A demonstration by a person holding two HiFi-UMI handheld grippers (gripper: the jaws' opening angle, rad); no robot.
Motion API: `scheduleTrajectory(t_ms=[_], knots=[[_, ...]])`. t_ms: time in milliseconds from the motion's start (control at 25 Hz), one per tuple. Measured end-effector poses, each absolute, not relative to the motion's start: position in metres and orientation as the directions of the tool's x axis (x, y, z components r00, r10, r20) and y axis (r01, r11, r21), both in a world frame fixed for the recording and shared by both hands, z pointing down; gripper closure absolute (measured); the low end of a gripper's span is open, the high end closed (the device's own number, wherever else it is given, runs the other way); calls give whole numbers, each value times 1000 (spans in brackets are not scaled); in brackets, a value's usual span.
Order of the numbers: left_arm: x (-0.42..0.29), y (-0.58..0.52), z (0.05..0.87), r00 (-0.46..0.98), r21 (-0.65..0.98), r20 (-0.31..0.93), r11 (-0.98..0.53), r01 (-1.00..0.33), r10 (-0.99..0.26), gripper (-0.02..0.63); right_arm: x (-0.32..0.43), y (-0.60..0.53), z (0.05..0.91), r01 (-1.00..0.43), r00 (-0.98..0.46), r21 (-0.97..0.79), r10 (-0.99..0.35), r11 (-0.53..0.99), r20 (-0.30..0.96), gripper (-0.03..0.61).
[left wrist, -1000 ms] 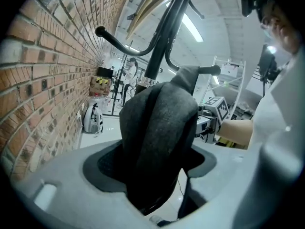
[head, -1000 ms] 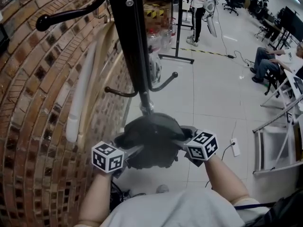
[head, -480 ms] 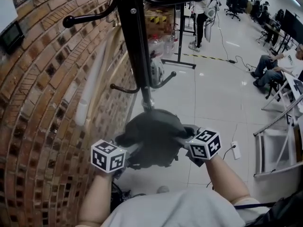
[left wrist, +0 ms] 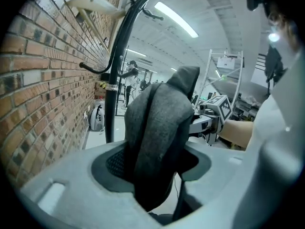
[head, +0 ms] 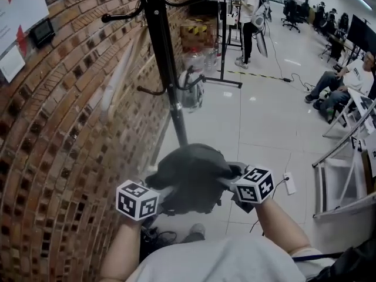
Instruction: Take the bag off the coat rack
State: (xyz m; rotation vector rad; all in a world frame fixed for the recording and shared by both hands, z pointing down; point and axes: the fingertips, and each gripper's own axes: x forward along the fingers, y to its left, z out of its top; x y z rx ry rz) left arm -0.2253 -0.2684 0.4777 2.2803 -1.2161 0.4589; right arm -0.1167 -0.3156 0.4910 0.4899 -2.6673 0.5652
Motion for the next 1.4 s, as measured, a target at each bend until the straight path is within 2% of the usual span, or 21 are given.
scheduleTrajectory(t_ms=[400,680,1000,1400], knots=[[-107,-93,479,553,301,494,-465,-833,-671,374,0,-140,489,-384,-871,-321,-224,866,437,408],[-40,17,489,569,367,515,-434,-823,-642,377,67,-31,497,-402,-845,-361,-189,841,501,408],[-22,66,479,556,350,517,-432,-831,-650,377,85,17,488,-397,-848,-361,-187,844,496,407],[-32,83,464,522,299,501,-428,-853,-690,379,71,30,475,-374,-863,-322,-198,870,465,410]])
